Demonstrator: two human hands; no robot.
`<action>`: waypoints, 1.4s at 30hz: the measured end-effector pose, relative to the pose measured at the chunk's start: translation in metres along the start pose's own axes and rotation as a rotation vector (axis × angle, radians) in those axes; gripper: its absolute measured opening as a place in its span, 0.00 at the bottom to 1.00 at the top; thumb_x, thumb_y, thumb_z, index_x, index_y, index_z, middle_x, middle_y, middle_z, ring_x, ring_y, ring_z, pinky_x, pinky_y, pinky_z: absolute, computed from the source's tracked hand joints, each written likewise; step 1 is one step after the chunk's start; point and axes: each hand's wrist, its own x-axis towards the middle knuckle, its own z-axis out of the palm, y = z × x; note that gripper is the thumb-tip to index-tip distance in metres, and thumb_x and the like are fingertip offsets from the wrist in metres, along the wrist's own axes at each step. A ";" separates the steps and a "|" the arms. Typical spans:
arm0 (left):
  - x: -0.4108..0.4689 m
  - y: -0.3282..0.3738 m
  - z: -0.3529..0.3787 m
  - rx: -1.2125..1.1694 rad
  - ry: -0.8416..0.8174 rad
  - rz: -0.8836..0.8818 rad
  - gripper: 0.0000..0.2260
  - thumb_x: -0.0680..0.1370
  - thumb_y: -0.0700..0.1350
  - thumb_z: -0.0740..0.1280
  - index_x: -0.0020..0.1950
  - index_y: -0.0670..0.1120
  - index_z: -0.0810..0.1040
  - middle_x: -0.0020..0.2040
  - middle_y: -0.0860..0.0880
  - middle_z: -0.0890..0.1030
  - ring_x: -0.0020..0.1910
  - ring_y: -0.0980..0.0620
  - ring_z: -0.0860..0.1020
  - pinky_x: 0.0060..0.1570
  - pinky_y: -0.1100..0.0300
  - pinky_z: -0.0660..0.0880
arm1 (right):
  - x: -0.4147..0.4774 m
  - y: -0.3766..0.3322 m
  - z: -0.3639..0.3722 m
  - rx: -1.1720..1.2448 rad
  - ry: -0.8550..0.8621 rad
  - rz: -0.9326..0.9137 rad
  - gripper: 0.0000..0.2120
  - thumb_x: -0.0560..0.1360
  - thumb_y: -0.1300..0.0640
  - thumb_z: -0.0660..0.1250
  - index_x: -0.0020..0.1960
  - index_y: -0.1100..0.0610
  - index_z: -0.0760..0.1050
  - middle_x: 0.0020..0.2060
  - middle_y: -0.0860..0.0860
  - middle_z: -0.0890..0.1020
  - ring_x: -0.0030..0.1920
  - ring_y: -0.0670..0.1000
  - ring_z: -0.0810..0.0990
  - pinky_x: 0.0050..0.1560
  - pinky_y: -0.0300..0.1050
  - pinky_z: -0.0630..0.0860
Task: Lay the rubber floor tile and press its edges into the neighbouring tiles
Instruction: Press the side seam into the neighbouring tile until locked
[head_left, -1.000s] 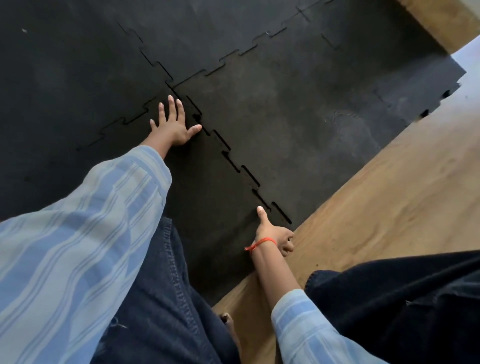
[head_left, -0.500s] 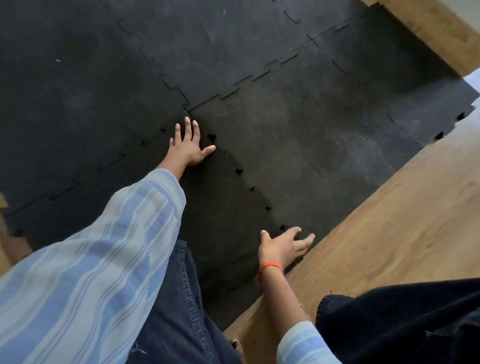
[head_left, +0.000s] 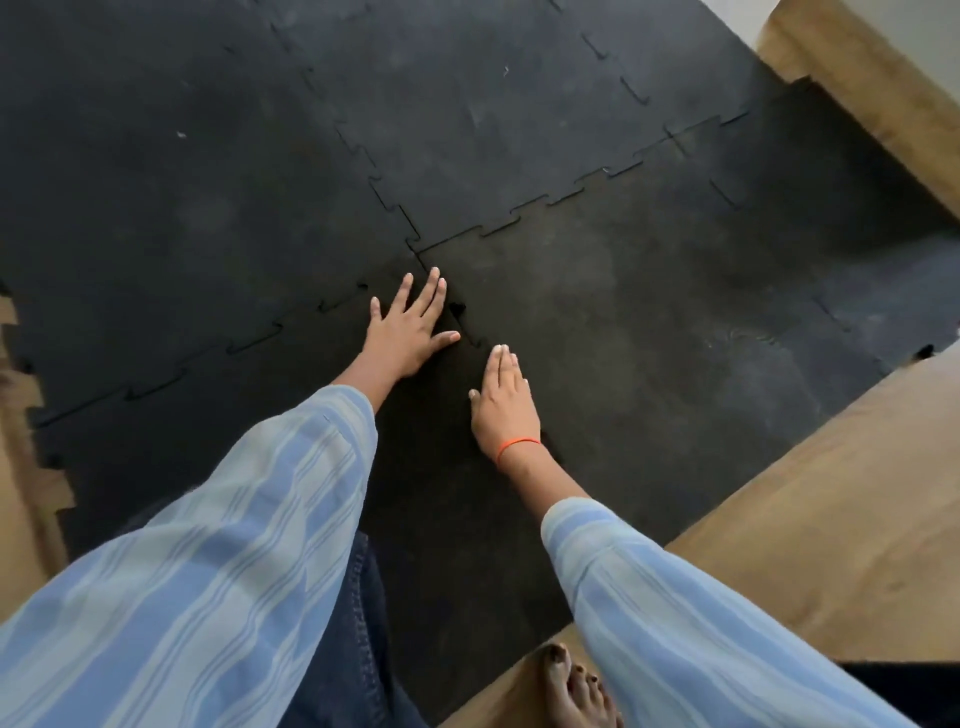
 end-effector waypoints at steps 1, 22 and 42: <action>-0.001 0.001 0.003 0.020 0.020 0.005 0.33 0.80 0.63 0.48 0.78 0.51 0.38 0.78 0.56 0.35 0.78 0.49 0.39 0.71 0.35 0.48 | -0.004 -0.001 0.005 -0.015 0.032 0.016 0.30 0.83 0.53 0.49 0.77 0.62 0.39 0.78 0.58 0.44 0.78 0.56 0.43 0.77 0.52 0.48; 0.014 0.012 -0.021 0.100 -0.216 -0.054 0.34 0.81 0.62 0.50 0.78 0.51 0.34 0.77 0.52 0.30 0.77 0.48 0.36 0.74 0.42 0.47 | -0.006 0.004 -0.002 -0.220 -0.135 -0.045 0.34 0.82 0.43 0.45 0.76 0.61 0.35 0.76 0.56 0.34 0.77 0.54 0.33 0.77 0.52 0.38; -0.042 0.069 0.042 0.139 -0.098 0.021 0.37 0.79 0.66 0.45 0.77 0.45 0.33 0.77 0.43 0.31 0.77 0.44 0.35 0.73 0.42 0.40 | -0.085 0.062 0.047 -0.095 0.089 0.051 0.32 0.80 0.40 0.41 0.74 0.56 0.32 0.74 0.50 0.32 0.74 0.49 0.30 0.74 0.48 0.32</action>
